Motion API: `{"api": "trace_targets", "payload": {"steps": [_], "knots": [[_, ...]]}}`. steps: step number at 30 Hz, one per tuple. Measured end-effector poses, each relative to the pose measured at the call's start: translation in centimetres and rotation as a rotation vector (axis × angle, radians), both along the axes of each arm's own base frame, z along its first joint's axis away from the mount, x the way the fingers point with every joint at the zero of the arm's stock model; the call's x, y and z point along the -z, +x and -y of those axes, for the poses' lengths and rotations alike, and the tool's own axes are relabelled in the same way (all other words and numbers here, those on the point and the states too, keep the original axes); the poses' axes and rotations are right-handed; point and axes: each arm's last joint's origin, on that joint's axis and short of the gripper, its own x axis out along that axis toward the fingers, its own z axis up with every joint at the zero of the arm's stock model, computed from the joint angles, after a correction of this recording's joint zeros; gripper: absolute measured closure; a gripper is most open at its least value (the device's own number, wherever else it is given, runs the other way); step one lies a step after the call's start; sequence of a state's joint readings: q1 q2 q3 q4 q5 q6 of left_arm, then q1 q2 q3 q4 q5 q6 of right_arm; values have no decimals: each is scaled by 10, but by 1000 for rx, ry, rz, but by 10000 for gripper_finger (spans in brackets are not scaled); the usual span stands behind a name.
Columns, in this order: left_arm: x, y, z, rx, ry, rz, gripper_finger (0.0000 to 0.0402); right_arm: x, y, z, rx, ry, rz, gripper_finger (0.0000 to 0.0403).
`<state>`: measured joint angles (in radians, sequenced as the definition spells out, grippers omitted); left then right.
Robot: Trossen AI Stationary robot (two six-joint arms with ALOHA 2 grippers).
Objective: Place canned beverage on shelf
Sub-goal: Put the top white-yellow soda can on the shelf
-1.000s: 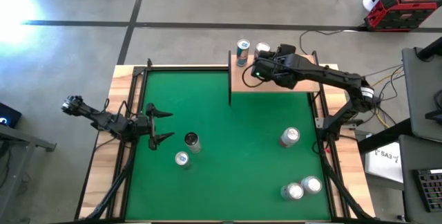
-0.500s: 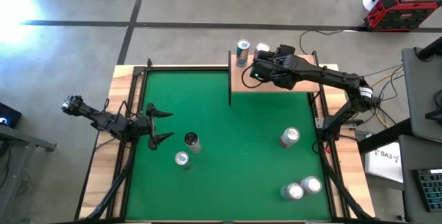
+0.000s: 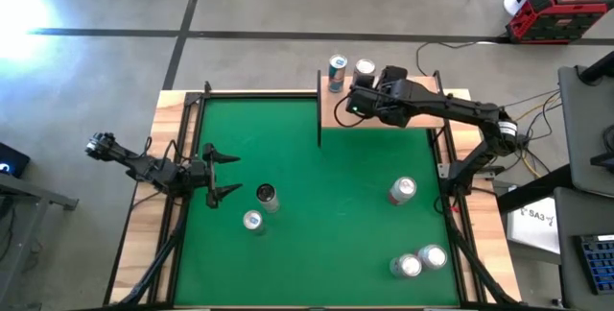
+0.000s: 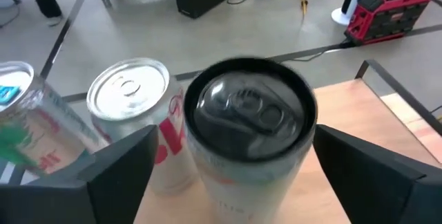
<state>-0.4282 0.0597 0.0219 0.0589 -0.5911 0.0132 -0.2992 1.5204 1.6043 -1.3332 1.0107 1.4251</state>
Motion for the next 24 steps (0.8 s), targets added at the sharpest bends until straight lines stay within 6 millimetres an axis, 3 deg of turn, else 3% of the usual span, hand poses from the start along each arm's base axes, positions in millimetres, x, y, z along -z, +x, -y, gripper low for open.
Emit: {"api": "trace_targets", "payload": {"steps": [11,24], "knots": [[0,0,0,0,0,0,41,14,5,-10,42,40,-12,21],[0,0,0,0,0,0,41,32,18,-8,105,36,-5,21]]}}
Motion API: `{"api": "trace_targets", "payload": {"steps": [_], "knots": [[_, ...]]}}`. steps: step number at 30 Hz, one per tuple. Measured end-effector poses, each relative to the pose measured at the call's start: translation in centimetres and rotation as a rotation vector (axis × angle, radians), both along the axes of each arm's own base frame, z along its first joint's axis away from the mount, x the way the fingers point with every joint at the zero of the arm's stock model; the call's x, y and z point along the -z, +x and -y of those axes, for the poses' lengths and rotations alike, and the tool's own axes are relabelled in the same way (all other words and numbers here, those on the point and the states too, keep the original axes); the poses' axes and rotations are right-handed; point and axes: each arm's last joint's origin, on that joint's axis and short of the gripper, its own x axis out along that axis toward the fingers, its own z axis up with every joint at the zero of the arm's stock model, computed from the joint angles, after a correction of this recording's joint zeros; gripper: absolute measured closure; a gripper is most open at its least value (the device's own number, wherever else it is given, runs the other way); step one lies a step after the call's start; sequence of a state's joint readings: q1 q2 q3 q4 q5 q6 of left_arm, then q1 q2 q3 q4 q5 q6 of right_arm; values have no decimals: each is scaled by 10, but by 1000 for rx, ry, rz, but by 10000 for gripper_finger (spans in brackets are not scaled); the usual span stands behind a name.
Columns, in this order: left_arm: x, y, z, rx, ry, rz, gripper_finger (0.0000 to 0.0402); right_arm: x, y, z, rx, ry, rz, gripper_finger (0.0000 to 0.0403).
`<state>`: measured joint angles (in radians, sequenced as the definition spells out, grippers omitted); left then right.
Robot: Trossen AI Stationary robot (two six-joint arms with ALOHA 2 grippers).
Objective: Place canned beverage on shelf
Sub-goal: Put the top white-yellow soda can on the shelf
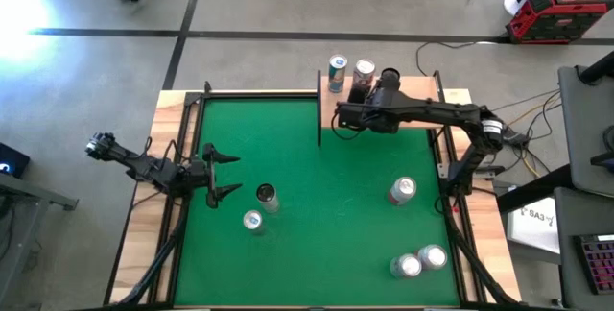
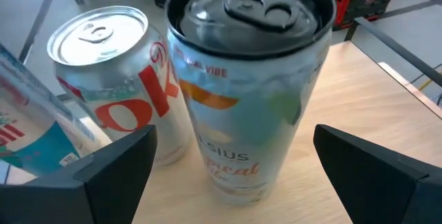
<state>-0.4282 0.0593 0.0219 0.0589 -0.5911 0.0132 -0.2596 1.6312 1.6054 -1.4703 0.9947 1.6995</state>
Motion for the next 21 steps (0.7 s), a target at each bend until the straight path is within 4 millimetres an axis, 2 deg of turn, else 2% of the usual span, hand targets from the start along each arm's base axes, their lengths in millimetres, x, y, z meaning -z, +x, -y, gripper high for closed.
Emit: {"api": "trace_targets", "payload": {"steps": [9,21], "knots": [[0,0,0,0,0,0,41,8,0,0,61,-2,-3,21],[0,0,0,0,0,0,41,8,0,1,85,-4,31,21]]}}
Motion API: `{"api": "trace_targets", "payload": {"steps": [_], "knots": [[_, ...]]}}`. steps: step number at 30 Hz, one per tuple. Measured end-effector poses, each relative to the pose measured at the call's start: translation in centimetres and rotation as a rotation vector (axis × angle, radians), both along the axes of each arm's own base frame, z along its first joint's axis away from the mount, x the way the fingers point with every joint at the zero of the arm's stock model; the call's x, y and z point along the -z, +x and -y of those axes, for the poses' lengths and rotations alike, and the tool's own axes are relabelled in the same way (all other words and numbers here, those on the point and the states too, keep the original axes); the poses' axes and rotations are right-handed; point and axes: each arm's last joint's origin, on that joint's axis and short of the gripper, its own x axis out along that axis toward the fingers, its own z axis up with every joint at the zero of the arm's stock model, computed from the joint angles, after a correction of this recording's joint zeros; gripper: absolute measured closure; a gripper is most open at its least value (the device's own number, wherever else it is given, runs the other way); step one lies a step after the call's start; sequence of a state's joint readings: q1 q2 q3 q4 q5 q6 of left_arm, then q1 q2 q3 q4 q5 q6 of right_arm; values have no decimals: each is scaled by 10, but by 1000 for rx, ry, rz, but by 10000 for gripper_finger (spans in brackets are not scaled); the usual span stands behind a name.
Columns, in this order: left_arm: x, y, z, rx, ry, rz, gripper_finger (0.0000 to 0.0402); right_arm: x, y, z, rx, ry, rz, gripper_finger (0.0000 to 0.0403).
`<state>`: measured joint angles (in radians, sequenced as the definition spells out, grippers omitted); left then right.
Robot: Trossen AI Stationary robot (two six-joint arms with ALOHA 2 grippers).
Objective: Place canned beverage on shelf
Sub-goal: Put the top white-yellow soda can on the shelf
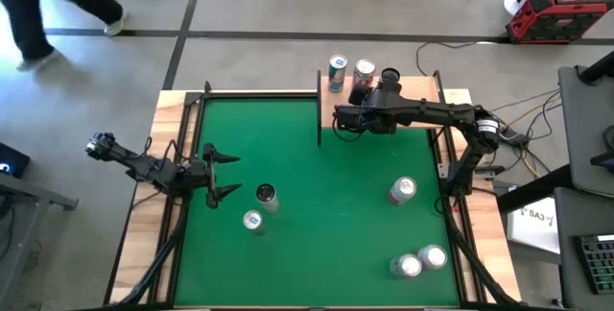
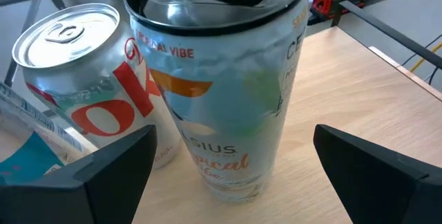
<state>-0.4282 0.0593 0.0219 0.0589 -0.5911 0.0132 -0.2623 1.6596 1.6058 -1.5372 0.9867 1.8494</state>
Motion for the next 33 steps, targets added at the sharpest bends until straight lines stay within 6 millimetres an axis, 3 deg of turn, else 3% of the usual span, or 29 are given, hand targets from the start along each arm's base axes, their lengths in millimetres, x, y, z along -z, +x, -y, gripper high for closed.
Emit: {"api": "trace_targets", "payload": {"steps": [22,33], "knots": [[0,0,0,0,0,0,41,16,7,14,52,3,-32,23],[0,0,0,0,0,0,41,16,6,15,55,1,-30,104]]}}
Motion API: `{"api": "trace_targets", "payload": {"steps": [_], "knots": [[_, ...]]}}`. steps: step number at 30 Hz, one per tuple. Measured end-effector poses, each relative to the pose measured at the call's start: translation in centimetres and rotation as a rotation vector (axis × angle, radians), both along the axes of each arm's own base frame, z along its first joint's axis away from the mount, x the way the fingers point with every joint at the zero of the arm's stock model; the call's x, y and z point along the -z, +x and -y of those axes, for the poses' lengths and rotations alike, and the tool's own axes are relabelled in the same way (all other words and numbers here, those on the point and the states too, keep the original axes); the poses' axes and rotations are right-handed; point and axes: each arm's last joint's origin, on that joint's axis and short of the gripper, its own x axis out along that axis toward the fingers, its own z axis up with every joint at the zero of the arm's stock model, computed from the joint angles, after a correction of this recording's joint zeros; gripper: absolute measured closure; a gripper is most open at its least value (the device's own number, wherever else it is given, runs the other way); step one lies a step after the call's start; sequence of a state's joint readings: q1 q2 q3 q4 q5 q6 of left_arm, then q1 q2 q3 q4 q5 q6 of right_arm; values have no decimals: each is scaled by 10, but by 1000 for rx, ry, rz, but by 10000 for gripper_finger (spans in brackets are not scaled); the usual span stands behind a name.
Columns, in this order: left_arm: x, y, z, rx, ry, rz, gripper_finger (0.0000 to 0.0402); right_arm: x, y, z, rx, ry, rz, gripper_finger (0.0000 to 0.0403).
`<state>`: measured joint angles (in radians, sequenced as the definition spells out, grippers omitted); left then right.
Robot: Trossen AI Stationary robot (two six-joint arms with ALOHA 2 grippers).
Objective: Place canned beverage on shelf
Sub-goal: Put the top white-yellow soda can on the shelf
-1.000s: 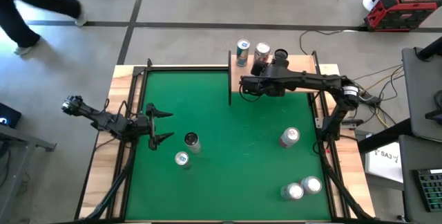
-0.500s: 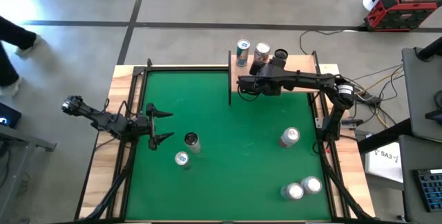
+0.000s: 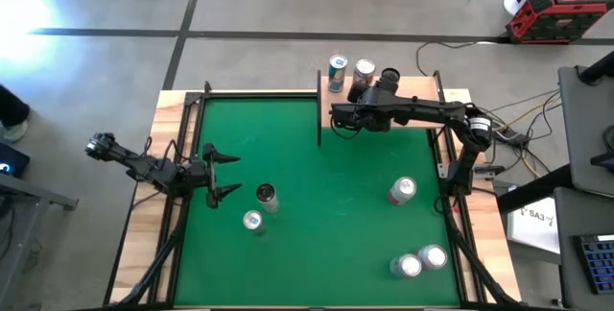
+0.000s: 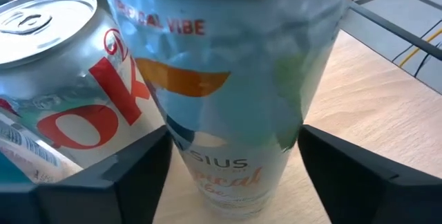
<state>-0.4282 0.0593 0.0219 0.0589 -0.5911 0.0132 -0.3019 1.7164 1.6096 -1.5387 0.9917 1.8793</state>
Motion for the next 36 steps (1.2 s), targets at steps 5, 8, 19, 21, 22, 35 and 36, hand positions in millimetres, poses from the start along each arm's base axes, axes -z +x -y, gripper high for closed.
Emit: {"api": "trace_targets", "payload": {"steps": [5,8,19,21,22,35,36], "knots": [[0,0,0,0,0,0,41,0,0,0,-8,1,-10,151],[0,0,0,0,0,0,41,0,0,0,-10,2,-13,169],[0,0,0,0,0,0,41,0,1,-1,-52,10,-67,168],[0,0,0,0,0,0,41,-1,1,-2,-61,9,-74,168],[0,0,0,0,0,0,41,-1,1,-3,-62,9,-74,167],[0,0,0,0,0,0,41,-3,0,-3,-35,13,-26,156],[0,0,0,0,0,0,41,-3,0,-3,-37,15,-29,150]]}}
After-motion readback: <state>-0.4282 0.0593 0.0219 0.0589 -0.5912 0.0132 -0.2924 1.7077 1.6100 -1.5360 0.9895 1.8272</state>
